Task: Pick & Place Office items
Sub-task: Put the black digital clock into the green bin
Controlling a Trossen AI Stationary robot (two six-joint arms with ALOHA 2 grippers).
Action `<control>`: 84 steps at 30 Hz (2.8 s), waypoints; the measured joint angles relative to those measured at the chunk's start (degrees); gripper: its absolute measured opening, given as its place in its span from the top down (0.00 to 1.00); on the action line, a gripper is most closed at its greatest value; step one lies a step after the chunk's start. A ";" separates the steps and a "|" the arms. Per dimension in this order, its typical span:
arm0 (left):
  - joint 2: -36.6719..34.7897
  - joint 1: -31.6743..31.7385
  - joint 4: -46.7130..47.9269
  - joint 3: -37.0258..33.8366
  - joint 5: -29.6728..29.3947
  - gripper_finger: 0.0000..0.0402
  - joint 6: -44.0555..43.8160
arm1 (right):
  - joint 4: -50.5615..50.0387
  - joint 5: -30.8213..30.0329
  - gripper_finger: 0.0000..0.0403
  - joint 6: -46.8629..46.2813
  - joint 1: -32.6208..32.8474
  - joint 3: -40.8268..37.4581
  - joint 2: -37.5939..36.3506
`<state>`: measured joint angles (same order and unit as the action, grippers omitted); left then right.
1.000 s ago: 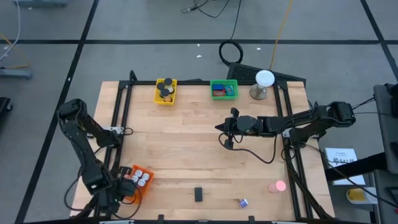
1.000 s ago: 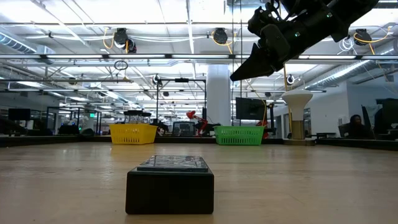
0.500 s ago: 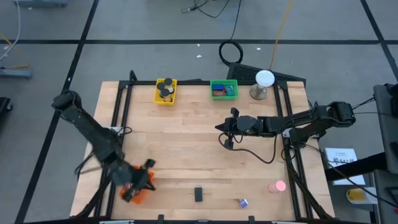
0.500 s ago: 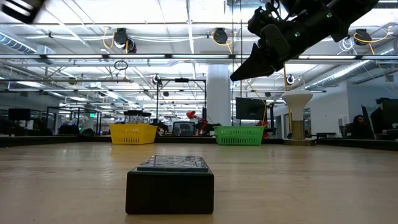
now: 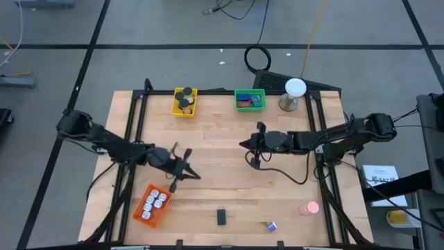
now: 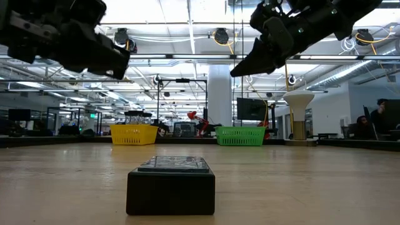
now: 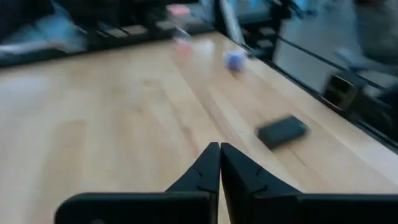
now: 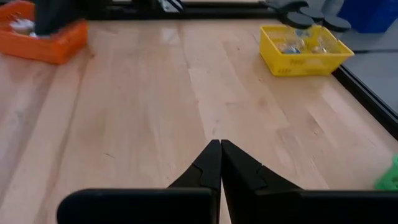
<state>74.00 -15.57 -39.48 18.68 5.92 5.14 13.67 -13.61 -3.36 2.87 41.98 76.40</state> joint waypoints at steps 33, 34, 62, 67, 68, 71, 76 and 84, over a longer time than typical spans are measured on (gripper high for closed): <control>44.86 -7.69 32.24 47.47 10.92 0.32 22.96 | 1.88 0.33 1.00 1.17 2.21 -0.04 0.00; 45.46 -7.73 32.97 48.31 10.54 0.34 23.05 | 1.91 0.31 1.00 1.20 2.51 -0.04 0.00; 42.29 14.57 24.72 43.95 -8.04 0.61 -1.41 | 2.32 -0.18 1.00 5.58 3.94 -0.04 0.00; 42.19 18.93 20.29 39.98 -7.15 0.54 -5.06 | 2.30 -2.38 1.00 5.60 3.94 -0.04 0.00; 42.21 19.51 20.89 39.60 -7.07 0.50 -5.73 | 2.20 -4.05 1.00 5.59 3.94 -0.04 0.00; 41.89 20.58 22.59 39.38 -6.73 0.39 -4.77 | 1.54 -8.31 1.00 5.59 3.91 -0.04 0.00; 38.61 20.40 28.58 39.20 -12.36 0.30 -0.72 | 0.49 -10.47 1.00 4.43 3.87 -0.04 0.00; 25.07 19.82 19.16 24.17 -14.49 0.54 0.30 | 2.11 -10.36 0.99 1.09 1.68 -0.03 0.10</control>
<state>99.07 4.25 -20.32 42.85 -8.56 5.44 15.78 -23.97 -2.27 4.56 41.94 76.50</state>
